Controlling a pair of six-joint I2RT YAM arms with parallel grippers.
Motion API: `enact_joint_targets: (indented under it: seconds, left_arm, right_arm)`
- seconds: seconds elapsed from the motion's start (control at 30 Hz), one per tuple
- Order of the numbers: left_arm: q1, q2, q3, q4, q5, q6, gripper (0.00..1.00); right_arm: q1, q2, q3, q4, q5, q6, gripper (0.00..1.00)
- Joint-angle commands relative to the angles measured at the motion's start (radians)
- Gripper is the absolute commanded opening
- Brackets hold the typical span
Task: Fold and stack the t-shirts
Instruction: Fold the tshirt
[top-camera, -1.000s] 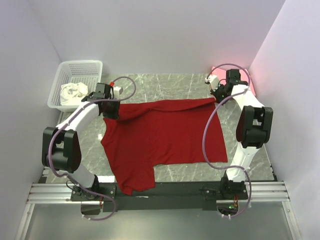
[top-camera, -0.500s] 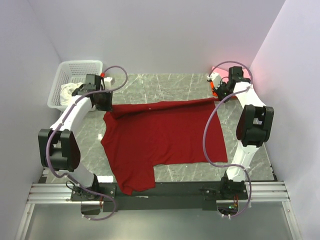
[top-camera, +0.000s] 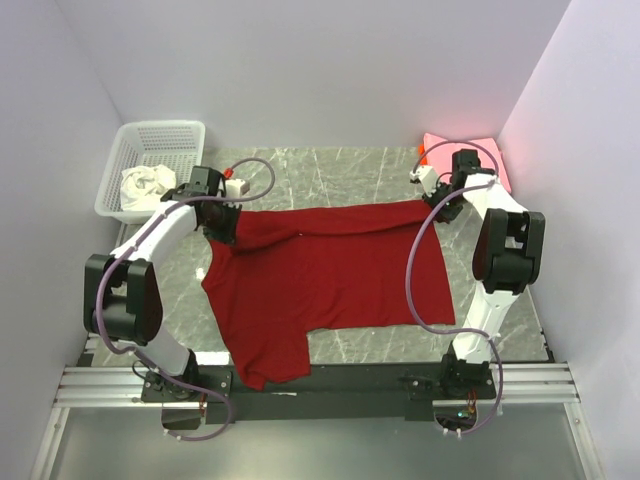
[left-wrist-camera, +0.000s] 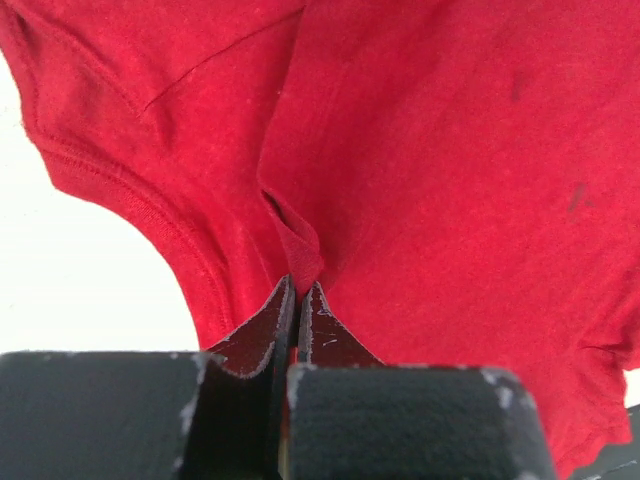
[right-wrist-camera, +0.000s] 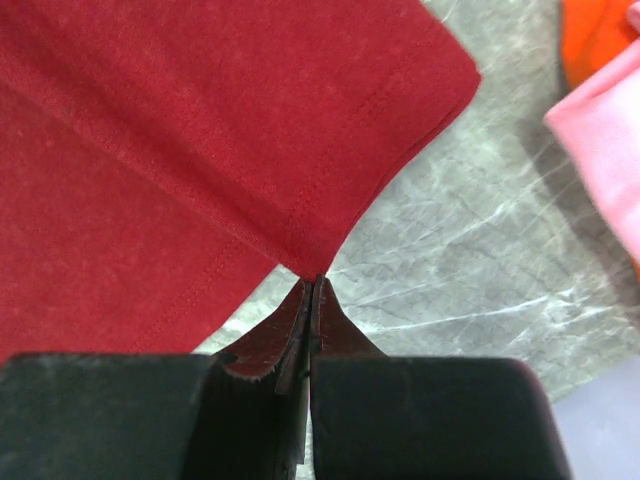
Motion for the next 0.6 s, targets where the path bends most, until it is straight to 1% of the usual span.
enact_joint_targets:
  seconds: [0.0, 0.2, 0.37, 0.43, 0.47, 0.5, 0.53, 0.57]
  left_arm:
    - [0.000, -0.017, -0.011, 0.008, -0.025, 0.034, 0.00]
    - [0.003, -0.046, 0.004, -0.003, -0.036, 0.057, 0.00]
    - [0.003, -0.052, 0.012, -0.024, -0.003, 0.074, 0.01]
    - [0.002, -0.035, 0.000, -0.036, 0.017, 0.106, 0.02]
    - [-0.001, -0.034, -0.003, -0.056, 0.049, 0.146, 0.11]
    - [-0.006, -0.034, -0.006, -0.067, 0.067, 0.173, 0.16]
    - [-0.008, -0.043, -0.011, -0.076, 0.082, 0.199, 0.27]
    - [-0.008, -0.052, -0.013, -0.096, 0.105, 0.256, 0.33]
  right_arm:
    - [0.000, -0.049, -0.021, -0.002, 0.016, -0.031, 0.00]
    - [-0.001, -0.060, -0.015, -0.014, 0.022, -0.035, 0.00]
    - [-0.002, -0.055, -0.020, -0.014, 0.028, -0.043, 0.00]
    - [-0.002, -0.048, -0.021, -0.023, 0.037, -0.047, 0.00]
    - [0.000, -0.045, -0.020, -0.031, 0.047, -0.054, 0.01]
    - [0.000, -0.045, -0.014, -0.058, 0.048, -0.055, 0.06]
    - [0.000, -0.045, 0.000, -0.072, 0.051, -0.057, 0.14]
    - [-0.001, -0.046, 0.012, -0.091, 0.051, -0.060, 0.20]
